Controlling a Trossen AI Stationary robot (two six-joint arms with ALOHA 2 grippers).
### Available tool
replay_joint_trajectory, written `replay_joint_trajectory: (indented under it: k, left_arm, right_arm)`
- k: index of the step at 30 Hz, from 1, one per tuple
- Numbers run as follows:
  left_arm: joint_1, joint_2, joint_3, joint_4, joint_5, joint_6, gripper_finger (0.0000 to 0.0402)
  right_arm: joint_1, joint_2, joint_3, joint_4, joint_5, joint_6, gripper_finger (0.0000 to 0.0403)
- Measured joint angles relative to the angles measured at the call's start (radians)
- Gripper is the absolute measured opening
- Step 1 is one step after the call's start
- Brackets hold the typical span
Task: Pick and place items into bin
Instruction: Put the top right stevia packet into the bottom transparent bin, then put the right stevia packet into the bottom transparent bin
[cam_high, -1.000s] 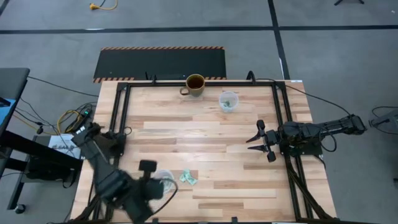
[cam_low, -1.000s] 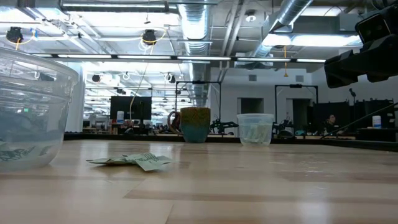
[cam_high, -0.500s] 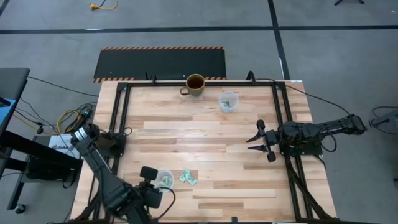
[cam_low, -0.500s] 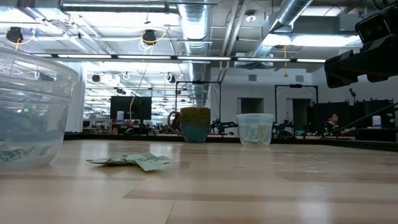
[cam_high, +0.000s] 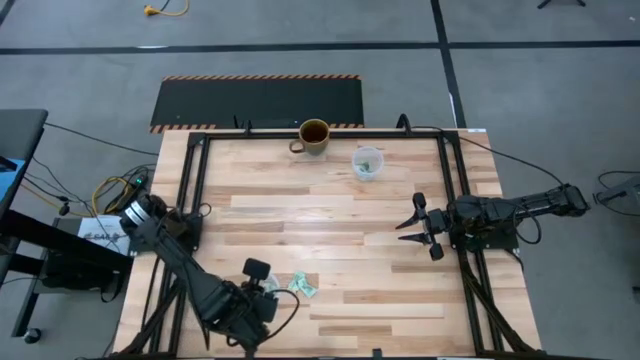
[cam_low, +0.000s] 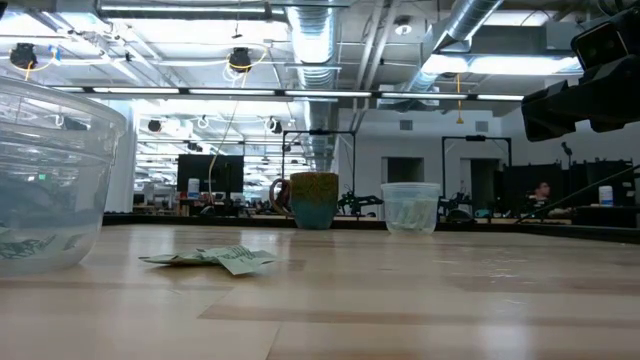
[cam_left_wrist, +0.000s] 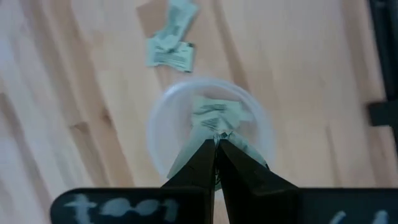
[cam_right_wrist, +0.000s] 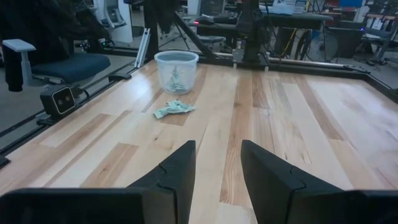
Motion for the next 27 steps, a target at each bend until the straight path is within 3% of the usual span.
replay_joint_trajectory:
  k: [5, 12, 27]
  left_arm:
    - [0.031, 0.0, 0.0, -0.027, -0.025, 0.001, 0.0001]
    - [0.065, 0.0, 0.0, -0.047, 0.019, 0.001, 0.0004]
    - [0.071, 0.0, 0.012, -0.071, 0.032, -0.017, 0.0094]
  right_arm:
    - [0.0, 0.0, 0.0, 0.0, 0.0, 0.0, 0.0123]
    - [0.0, 0.0, 0.0, 0.0, 0.0, 0.0, 0.0123]
    - [0.0, 0.0, 0.0, 0.0, 0.0, 0.0, 0.0123]
